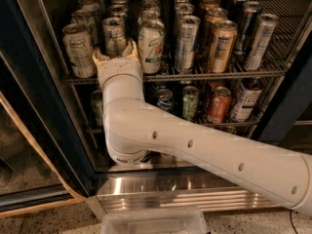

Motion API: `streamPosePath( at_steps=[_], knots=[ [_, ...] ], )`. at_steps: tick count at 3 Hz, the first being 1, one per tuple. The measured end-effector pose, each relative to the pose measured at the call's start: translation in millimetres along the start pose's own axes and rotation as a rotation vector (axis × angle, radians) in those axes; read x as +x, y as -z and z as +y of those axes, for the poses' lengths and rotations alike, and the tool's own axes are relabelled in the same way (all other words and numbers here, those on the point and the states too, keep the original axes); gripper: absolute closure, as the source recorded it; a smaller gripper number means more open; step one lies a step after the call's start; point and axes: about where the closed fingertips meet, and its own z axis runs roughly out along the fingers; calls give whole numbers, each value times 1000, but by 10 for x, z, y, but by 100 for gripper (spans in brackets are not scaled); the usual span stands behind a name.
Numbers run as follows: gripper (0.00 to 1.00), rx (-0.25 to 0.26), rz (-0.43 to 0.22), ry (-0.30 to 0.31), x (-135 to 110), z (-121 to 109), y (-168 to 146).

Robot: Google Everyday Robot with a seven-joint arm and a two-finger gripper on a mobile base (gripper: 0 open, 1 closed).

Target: Pick redbull can from top shelf of fridge

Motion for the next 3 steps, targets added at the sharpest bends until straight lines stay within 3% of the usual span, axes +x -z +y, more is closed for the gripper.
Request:
streamPosePath(
  at_steps=[1,3],
  knots=[
    [39,0,0,0,1,0,-2],
    [81,2,1,-1,6,-1,-4]
  ],
)
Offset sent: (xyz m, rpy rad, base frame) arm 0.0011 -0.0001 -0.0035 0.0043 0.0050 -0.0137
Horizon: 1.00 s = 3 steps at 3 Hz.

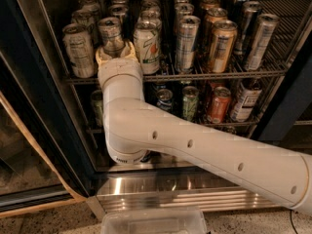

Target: Pick redbull can from top shelf of fridge

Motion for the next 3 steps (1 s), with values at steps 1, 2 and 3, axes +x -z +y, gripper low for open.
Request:
streamPosePath(
  at_steps=[1,2,3],
  knots=[
    [100,-1,-4,-1,-20,6,9],
    [100,-8,-13,-4,-72,28,34],
    [100,-12,-27,-9,-156,55,84]
  ],
)
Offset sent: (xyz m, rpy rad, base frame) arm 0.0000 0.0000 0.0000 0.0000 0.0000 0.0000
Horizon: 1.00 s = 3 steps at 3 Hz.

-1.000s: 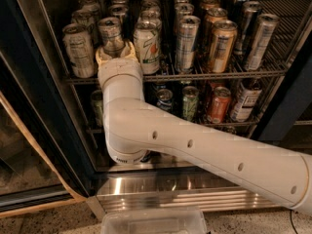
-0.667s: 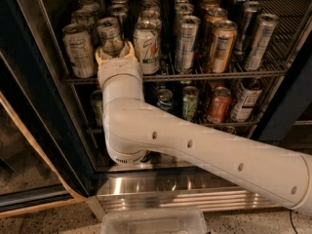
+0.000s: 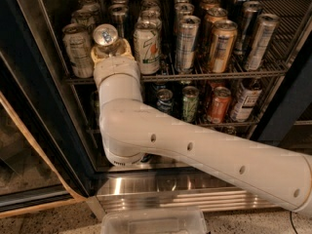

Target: Pick redbull can from top shelf of fridge

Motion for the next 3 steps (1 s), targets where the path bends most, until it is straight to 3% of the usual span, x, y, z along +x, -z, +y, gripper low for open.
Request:
streamPosePath(
  at_steps=[3],
  knots=[
    [100,-23,-38,-1,-242,66,197]
  ],
)
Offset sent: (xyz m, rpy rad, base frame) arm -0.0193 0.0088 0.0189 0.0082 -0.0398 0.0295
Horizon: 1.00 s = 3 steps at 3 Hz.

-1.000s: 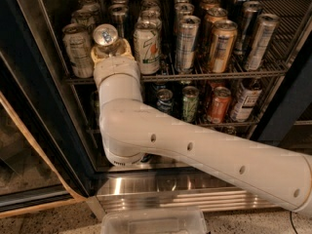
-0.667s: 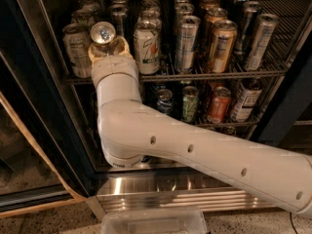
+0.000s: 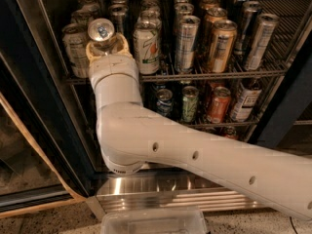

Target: Pick redbull can from top shelf of fridge

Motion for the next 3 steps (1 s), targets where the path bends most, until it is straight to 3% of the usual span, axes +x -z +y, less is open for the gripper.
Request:
streamPosePath(
  at_steps=[3],
  knots=[
    [100,-33,20,-17,-196,-29,289]
  ],
)
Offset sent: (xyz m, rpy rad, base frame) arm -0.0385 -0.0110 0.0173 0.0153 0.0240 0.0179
